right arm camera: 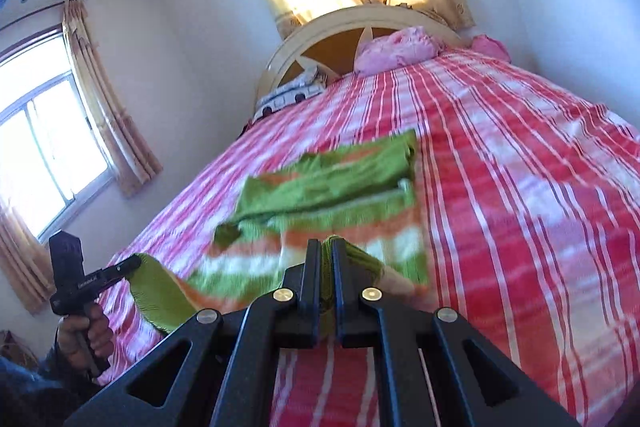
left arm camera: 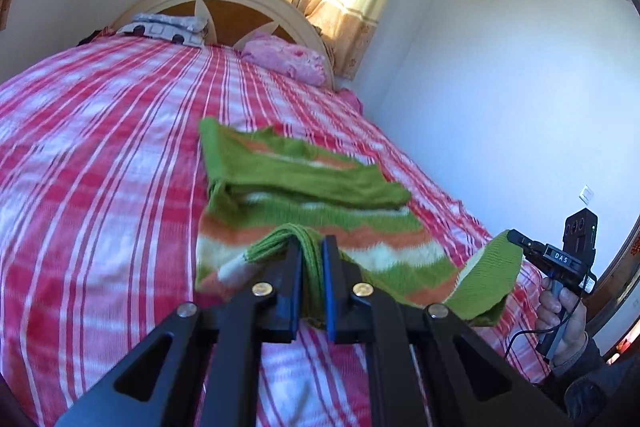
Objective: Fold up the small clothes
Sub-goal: 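Lift the hem with both tools and fold it over toward the collar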
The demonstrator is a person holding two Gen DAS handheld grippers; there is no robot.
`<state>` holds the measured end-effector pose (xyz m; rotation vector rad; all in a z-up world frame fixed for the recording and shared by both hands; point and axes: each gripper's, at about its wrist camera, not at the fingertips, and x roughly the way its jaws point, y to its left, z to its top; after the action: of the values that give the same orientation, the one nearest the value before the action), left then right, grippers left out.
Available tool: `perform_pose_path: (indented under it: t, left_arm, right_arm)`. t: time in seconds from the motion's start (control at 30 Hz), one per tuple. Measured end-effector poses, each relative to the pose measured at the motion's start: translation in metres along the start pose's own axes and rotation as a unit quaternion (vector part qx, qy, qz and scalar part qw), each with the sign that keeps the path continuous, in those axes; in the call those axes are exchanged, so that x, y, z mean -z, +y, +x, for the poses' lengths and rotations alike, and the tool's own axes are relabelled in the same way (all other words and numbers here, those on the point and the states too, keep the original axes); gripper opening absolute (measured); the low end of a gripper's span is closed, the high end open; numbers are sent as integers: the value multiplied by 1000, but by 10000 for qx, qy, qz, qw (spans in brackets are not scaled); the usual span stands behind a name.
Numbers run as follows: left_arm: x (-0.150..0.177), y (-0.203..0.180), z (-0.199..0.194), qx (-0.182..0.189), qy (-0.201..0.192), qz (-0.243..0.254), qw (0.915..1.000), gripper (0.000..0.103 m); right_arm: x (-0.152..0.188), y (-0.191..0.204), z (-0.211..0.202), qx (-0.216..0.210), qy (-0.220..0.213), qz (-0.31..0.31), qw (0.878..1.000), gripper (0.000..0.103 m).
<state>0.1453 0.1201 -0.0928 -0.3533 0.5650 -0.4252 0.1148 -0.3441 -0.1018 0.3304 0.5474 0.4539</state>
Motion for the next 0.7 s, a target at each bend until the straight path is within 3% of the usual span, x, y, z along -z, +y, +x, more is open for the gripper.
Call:
perform_pose_path:
  t: [0.3, 0.7]
  left_arm:
    - [-48, 10, 27, -166, -207, -76, 9996, 10]
    - [-104, 25, 70, -411, -237, -115, 9988, 10]
  right_arm:
    - [-57, 3, 34, -66, -252, 86, 9996, 4]
    - [-122, 0, 75, 48, -263, -3, 9996, 4]
